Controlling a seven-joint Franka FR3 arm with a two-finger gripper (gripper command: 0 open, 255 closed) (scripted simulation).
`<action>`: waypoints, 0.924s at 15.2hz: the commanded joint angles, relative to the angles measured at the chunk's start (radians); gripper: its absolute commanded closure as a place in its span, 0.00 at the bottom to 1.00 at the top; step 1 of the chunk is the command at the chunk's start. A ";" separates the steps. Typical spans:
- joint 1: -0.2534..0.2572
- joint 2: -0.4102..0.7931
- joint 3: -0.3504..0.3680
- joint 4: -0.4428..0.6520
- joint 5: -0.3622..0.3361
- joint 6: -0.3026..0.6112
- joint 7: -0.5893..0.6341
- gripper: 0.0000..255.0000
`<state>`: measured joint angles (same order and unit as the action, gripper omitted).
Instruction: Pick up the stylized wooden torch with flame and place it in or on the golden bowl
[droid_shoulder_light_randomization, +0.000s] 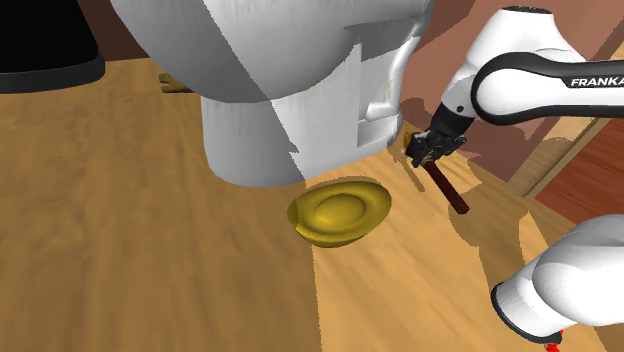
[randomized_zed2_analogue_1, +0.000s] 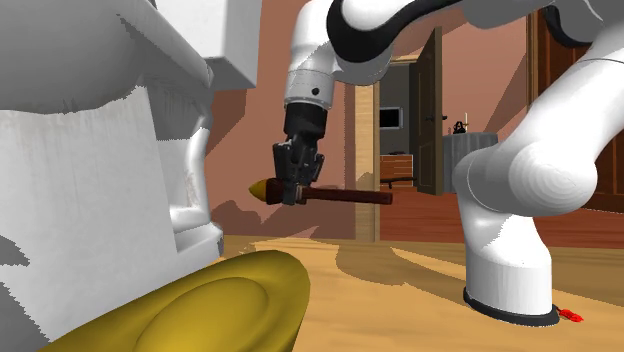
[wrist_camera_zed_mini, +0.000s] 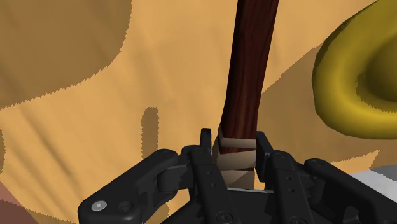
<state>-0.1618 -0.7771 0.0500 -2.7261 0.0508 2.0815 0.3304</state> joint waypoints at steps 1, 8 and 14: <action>-0.001 -0.009 -0.002 0.020 -0.002 -0.029 -0.001 1.00; 0.070 0.073 0.137 0.084 0.070 -0.005 0.153 1.00; 0.111 0.198 0.272 0.182 0.109 0.030 0.305 1.00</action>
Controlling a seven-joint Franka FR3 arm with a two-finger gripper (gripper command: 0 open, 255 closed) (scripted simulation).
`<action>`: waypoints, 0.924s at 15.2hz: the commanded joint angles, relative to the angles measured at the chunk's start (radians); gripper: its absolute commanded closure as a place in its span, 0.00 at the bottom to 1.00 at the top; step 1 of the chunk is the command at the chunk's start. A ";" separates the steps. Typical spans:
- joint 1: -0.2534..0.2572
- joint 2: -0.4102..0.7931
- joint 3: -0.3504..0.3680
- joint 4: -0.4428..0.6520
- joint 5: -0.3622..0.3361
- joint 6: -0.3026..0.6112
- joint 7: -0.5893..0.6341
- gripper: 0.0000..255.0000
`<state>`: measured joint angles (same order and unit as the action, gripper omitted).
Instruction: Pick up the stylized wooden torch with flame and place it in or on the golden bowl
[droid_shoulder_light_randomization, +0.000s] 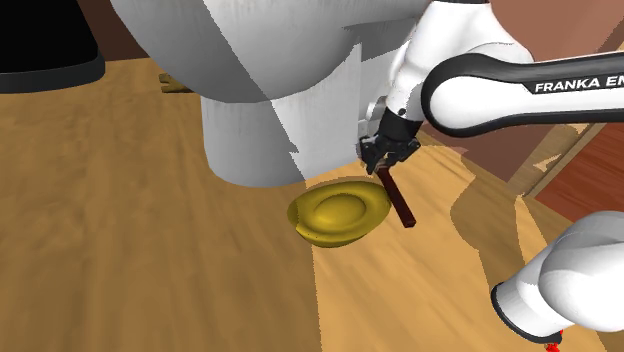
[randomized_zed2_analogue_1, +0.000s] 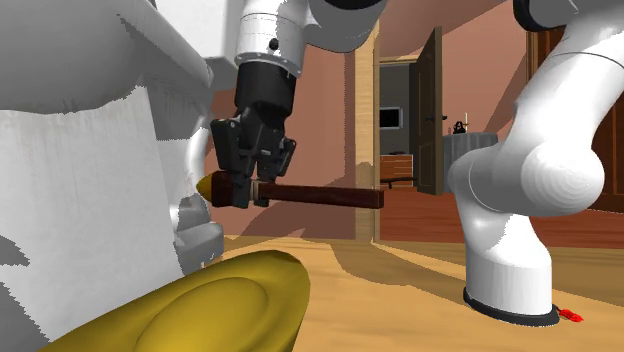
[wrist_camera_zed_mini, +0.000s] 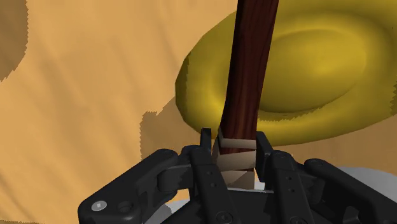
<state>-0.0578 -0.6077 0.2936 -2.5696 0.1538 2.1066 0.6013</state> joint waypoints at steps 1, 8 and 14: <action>0.011 0.052 0.051 0.046 0.008 0.010 0.060 1.00; 0.016 0.169 0.148 0.108 0.002 0.071 0.168 1.00; 0.013 0.206 0.166 0.054 -0.001 0.161 0.177 1.00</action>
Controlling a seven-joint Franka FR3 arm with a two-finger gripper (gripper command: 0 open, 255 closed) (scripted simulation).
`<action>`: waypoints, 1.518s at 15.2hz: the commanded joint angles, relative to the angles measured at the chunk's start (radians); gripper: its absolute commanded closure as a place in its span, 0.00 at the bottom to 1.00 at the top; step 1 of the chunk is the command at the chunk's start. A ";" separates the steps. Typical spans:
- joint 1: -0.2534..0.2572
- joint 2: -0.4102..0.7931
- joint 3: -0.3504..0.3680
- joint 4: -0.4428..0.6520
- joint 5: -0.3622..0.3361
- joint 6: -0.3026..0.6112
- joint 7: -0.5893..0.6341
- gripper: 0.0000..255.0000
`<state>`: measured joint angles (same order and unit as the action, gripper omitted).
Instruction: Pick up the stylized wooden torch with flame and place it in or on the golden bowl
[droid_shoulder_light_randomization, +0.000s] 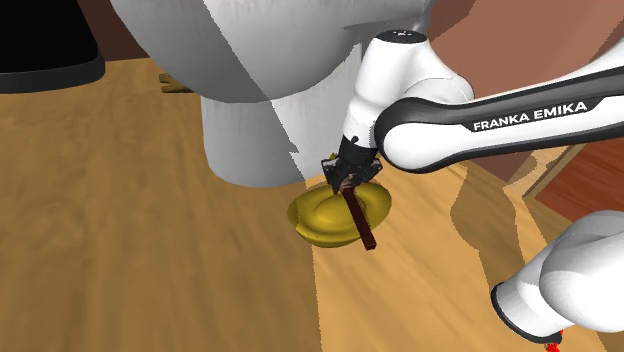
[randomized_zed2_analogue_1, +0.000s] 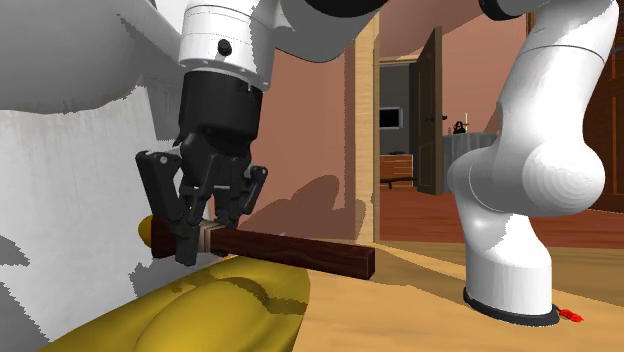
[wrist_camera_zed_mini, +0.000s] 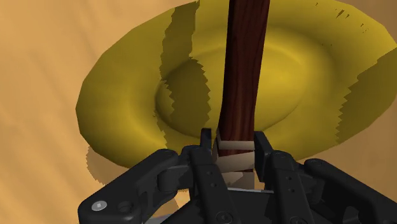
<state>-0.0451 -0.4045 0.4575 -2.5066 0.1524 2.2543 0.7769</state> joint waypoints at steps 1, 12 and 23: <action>0.000 0.010 0.005 -0.017 -0.001 0.028 0.003 1.00; -0.003 0.030 0.014 -0.037 -0.004 0.067 0.009 0.00; 0.011 -0.054 -0.016 0.028 0.012 -0.080 -0.008 0.00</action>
<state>-0.0358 -0.4515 0.4430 -2.4828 0.1624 2.1866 0.7690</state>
